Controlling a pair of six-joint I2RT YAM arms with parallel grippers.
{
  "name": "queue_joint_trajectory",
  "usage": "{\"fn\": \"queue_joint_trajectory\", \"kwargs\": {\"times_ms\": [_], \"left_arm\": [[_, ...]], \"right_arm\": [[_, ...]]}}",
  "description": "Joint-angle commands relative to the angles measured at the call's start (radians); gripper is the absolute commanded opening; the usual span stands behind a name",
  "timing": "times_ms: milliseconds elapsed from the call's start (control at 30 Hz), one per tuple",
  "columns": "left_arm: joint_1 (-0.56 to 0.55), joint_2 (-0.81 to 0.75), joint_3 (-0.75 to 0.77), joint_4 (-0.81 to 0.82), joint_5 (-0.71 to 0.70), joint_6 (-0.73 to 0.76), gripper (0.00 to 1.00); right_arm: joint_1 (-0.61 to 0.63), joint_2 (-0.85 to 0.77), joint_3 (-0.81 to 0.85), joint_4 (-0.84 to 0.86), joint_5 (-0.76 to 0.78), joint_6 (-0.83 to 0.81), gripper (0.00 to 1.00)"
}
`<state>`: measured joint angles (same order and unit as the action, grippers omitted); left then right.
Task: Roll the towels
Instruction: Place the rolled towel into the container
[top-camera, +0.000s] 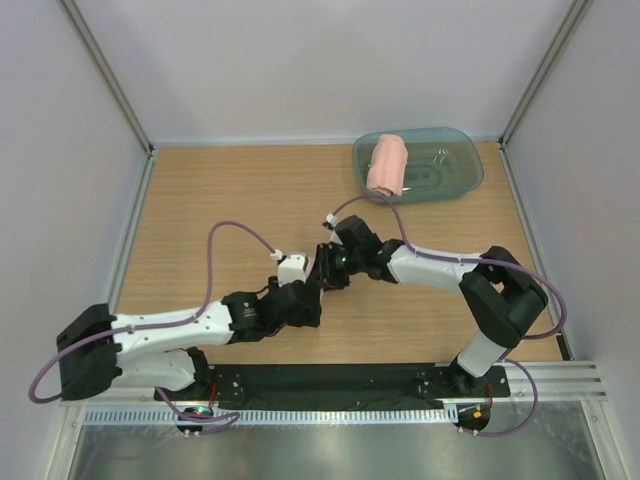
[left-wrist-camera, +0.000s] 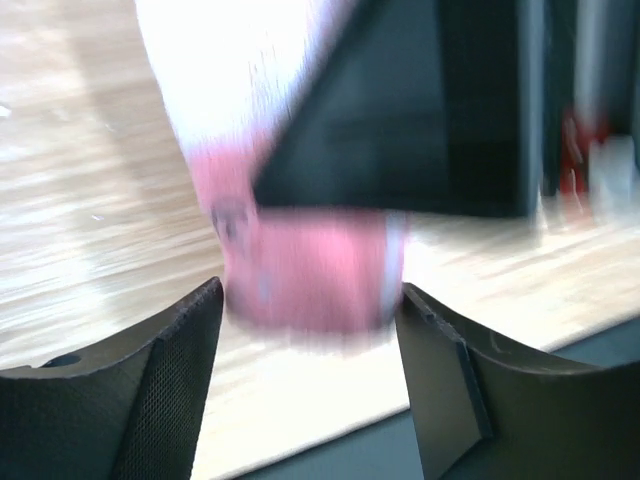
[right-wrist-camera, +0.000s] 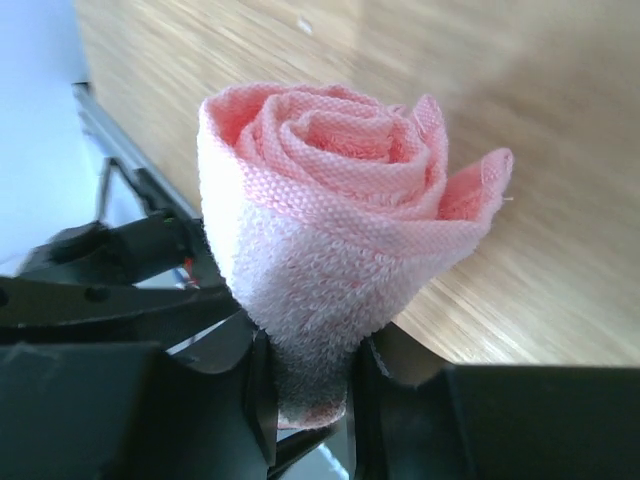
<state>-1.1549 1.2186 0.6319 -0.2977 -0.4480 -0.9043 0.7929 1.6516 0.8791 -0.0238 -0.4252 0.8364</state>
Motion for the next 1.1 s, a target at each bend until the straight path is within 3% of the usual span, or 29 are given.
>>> {"fn": "queue_joint_trajectory", "kwargs": {"times_ms": [0, 133, 233, 367, 467, 700, 733, 800, 1067], "left_arm": [[0.009, -0.163, 0.135, -0.242, -0.070, 0.071, 0.70], [0.011, -0.313, 0.193, -0.435, -0.139, 0.114, 0.72], [0.011, -0.422, 0.193, -0.547, -0.210, 0.110, 0.73], [0.009, -0.559, 0.149, -0.572, -0.238, 0.055, 0.76], [0.009, -0.611, 0.178, -0.688, -0.296, -0.049, 0.76], [0.009, -0.640, 0.313, -0.834, -0.349, 0.030, 0.78], [0.009, -0.637, 0.321, -0.850, -0.382, 0.031, 0.80], [0.009, -0.653, 0.307, -0.822, -0.383, 0.057, 0.82], [0.009, -0.616, 0.292, -0.790, -0.362, 0.082, 0.82]], "right_arm": [[-0.113, -0.065, 0.178, -0.184, -0.146, -0.187, 0.01], [-0.327, -0.056, 0.384, -0.344, -0.250, -0.315, 0.01], [-0.411, -0.018, 0.565, -0.510, -0.262, -0.436, 0.01], [-0.600, 0.063, 0.745, -0.625, -0.331, -0.537, 0.01], [-0.723, 0.160, 0.885, -0.685, -0.343, -0.565, 0.01], [-0.914, 0.364, 1.035, -0.607, -0.512, -0.536, 0.01], [-0.931, 0.397, 1.029, -0.558, -0.544, -0.469, 0.01], [-0.965, 0.428, 1.041, -0.455, -0.611, -0.430, 0.01], [-1.029, 0.605, 1.104, -0.441, -0.641, -0.451, 0.01]]}}
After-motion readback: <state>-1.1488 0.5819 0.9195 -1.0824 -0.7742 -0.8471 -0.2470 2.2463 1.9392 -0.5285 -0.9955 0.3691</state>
